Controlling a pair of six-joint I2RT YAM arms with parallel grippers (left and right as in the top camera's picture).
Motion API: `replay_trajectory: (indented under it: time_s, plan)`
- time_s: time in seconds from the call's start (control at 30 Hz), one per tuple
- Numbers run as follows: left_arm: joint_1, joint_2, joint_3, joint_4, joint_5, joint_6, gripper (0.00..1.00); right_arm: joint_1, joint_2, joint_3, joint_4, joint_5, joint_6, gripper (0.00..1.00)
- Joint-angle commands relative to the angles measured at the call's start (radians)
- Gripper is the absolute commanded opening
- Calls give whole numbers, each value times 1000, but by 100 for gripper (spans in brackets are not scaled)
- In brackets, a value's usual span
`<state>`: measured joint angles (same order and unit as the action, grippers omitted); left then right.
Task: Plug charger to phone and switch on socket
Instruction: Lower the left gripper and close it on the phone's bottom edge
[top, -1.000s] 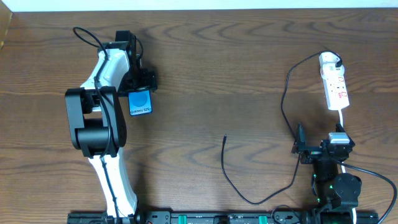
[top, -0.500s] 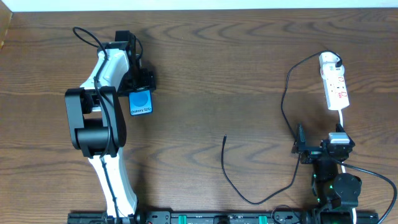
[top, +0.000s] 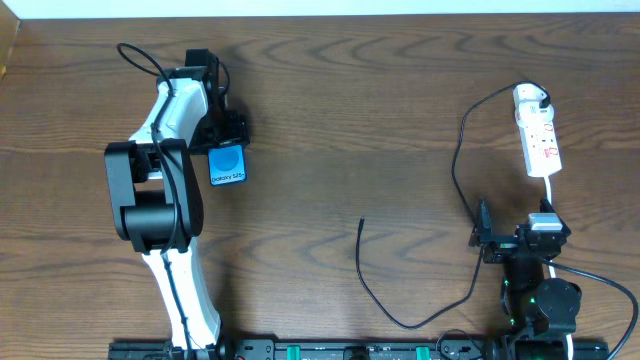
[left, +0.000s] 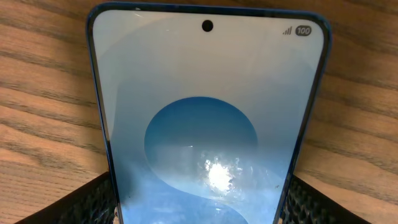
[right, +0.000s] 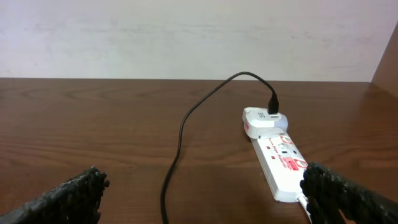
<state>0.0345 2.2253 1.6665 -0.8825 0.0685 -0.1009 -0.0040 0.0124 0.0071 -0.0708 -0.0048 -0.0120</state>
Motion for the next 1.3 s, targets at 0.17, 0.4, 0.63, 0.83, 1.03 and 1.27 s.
replay_trajectory:
  time_s: [0.17, 0.4, 0.63, 0.83, 1.03, 1.27]
  plan:
    - [-1, 18, -28, -1, -5, 3, 77, 6, -6, -2, -5, -5, -12, 99]
    - [-1, 18, -28, -1, -5, 3, 71, 6, -6, -2, -5, -5, -11, 99]
    - [-1, 18, -28, -1, -5, 3, 64, 6, -6, -2, -5, -5, -11, 99]
    - [-1, 18, -28, -1, -5, 3, 46, 6, -6, -2, -5, -5, -11, 99]
    - [-1, 18, -28, 6, -9, 3, 7, 6, -6, -2, -5, -5, -11, 99]
    - [-1, 16, -28, 3, -35, 3, 7, 6, -6, -2, -5, -5, -11, 99]
